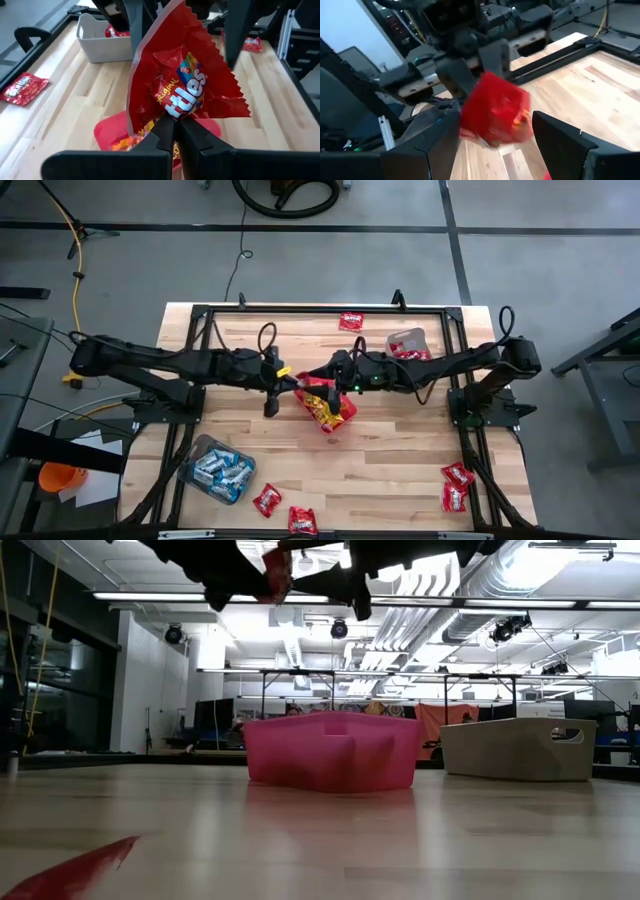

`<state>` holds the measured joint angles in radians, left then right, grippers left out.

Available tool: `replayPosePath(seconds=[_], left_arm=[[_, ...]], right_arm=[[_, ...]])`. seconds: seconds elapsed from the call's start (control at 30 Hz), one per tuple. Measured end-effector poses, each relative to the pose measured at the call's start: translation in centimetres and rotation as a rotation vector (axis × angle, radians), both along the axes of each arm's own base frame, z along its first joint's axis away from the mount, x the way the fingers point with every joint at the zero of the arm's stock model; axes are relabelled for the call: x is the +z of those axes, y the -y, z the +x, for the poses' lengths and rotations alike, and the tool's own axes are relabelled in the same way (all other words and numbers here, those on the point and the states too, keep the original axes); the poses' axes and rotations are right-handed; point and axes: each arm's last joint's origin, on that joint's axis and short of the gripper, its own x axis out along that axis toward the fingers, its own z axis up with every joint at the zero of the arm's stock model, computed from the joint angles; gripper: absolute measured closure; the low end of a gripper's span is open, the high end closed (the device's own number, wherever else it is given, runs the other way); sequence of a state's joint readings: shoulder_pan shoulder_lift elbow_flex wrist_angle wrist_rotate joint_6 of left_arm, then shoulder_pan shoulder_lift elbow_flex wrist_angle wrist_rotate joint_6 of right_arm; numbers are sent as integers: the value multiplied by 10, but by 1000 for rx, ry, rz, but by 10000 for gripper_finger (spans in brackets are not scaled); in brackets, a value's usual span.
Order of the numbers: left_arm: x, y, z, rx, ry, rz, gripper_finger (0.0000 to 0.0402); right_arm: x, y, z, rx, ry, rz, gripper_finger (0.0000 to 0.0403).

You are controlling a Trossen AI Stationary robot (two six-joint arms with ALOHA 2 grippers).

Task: Sort candy
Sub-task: Put the red candy into the gray bin

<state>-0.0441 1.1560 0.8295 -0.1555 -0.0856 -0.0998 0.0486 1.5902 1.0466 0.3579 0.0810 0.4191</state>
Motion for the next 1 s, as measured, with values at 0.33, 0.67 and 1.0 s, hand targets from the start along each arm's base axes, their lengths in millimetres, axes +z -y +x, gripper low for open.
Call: replayPosePath(seconds=[0.33,0.67,1.0], left_arm=[[-13,1,15,21,-23,-36,401],[-3,0,15,60,-5,-58,355],[6,-1,-6,67,-258,-71,297]], right_arm=[[-4,-2,-1,34,-39,15,190],[-8,-2,-3,38,-89,-3,383],[16,14,-26,24,-120,-75,399]])
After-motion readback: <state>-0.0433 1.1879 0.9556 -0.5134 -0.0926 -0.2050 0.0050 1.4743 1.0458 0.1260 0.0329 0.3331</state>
